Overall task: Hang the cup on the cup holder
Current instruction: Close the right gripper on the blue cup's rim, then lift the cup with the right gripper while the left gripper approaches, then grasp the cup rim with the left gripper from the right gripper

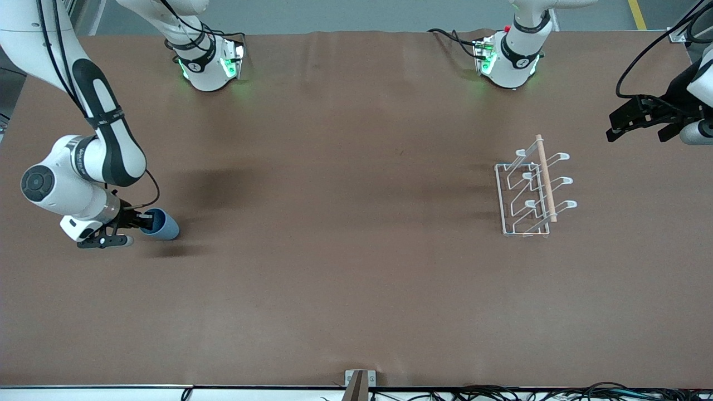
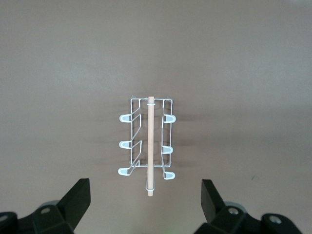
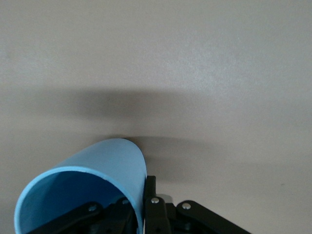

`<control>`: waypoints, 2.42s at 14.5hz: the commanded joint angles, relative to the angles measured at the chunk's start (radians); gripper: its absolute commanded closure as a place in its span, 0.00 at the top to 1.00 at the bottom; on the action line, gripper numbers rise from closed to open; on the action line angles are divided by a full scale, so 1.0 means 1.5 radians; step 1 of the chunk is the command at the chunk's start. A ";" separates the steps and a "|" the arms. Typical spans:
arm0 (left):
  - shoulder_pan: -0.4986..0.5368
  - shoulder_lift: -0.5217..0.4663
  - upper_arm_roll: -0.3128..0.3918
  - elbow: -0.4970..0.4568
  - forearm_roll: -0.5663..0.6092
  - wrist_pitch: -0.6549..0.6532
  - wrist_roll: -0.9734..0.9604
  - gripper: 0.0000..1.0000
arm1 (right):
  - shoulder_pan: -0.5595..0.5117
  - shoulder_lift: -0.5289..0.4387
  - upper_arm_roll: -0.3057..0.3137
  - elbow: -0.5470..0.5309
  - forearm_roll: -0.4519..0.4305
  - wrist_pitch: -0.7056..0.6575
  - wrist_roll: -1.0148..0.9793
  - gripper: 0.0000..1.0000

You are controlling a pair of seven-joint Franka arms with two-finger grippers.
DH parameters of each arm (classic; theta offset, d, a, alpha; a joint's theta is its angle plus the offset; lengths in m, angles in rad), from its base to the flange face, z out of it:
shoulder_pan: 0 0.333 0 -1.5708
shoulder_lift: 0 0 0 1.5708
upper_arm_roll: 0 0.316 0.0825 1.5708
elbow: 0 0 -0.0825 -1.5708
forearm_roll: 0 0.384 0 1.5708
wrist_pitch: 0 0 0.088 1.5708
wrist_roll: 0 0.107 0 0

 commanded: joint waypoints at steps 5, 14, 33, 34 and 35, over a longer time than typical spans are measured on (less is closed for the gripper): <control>0.000 -0.003 0.000 -0.003 -0.008 -0.005 0.009 1.00 | 0.004 -0.053 0.028 0.131 0.034 -0.165 -0.068 0.00; 0.000 0.001 -0.001 0.002 -0.004 -0.004 0.016 1.00 | 0.169 -0.130 0.080 0.135 0.419 -0.302 0.155 0.00; -0.239 0.104 -0.078 0.015 -0.254 0.019 0.314 1.00 | 0.374 -0.116 0.079 0.078 0.943 -0.360 0.190 0.01; -0.248 0.117 -0.093 0.016 -0.273 0.041 0.309 1.00 | 0.374 -0.116 0.079 0.079 0.944 -0.360 0.191 0.01; -0.258 0.131 -0.107 0.023 -0.276 0.069 0.310 1.00 | 0.374 -0.117 0.079 0.078 0.945 -0.360 0.191 0.01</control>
